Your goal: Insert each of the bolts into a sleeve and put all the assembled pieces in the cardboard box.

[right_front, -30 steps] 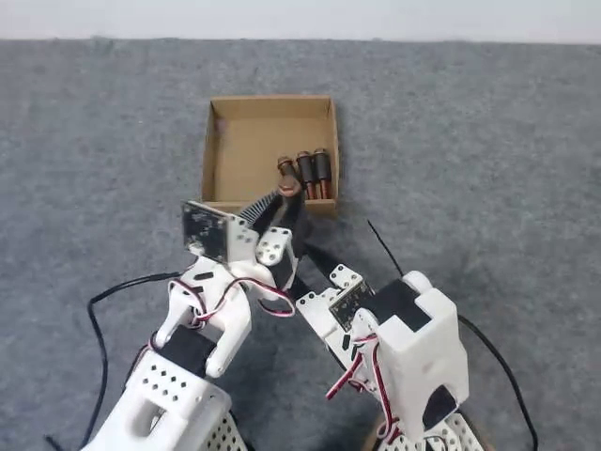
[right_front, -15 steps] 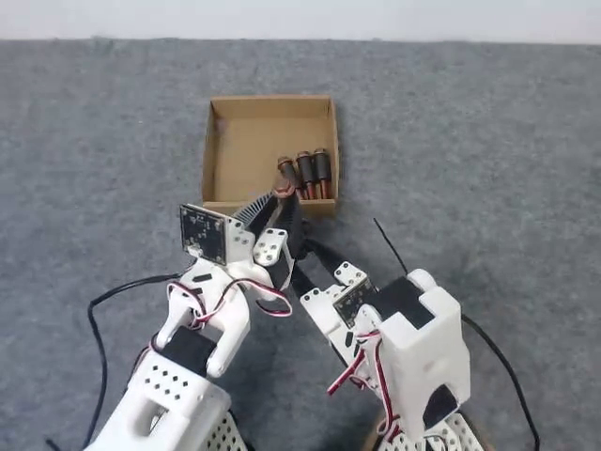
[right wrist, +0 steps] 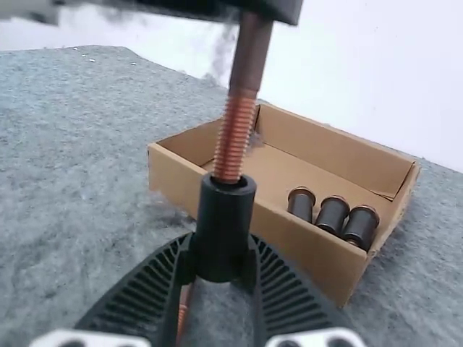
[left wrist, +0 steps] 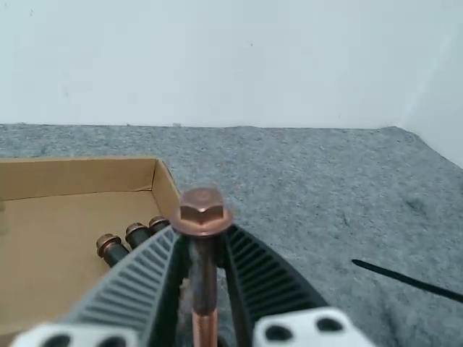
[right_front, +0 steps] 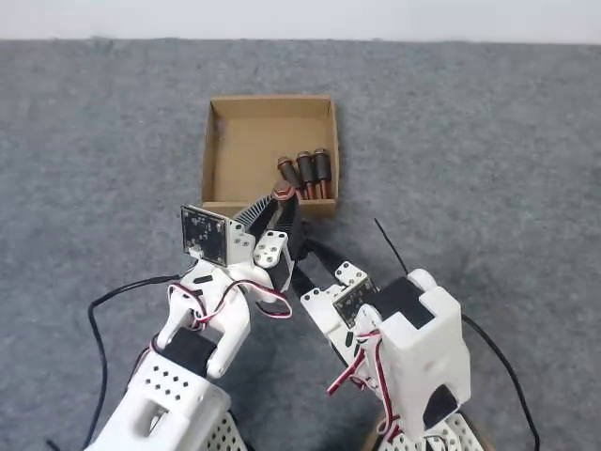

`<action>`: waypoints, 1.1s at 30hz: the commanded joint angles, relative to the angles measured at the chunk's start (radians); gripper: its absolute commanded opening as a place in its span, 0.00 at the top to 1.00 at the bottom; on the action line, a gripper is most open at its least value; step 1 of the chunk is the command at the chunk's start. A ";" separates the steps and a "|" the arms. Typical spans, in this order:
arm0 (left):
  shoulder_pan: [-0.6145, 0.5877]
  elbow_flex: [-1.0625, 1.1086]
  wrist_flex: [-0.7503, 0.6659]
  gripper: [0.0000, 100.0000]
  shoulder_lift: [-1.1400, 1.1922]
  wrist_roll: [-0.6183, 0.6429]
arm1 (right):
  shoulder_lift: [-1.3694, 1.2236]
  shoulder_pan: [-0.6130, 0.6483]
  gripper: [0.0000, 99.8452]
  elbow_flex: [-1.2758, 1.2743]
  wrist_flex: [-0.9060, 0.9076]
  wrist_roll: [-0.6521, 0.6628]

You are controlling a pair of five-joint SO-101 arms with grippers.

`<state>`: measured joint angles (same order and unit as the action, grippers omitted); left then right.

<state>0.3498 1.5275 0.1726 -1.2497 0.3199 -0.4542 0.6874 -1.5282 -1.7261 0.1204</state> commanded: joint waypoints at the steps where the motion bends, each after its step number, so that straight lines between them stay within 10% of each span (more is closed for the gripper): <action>1: 0.003 -0.007 -0.035 0.99 -0.032 -0.011 | 0.016 -0.016 0.99 0.018 -0.021 0.015; 33: 0.035 0.139 -0.034 0.99 -0.037 -0.015 | 0.016 -0.021 0.99 0.003 -0.021 0.017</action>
<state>0.3805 1.6640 0.1726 -1.2559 0.3153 -0.4557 0.6874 -1.5298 -1.7261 0.1220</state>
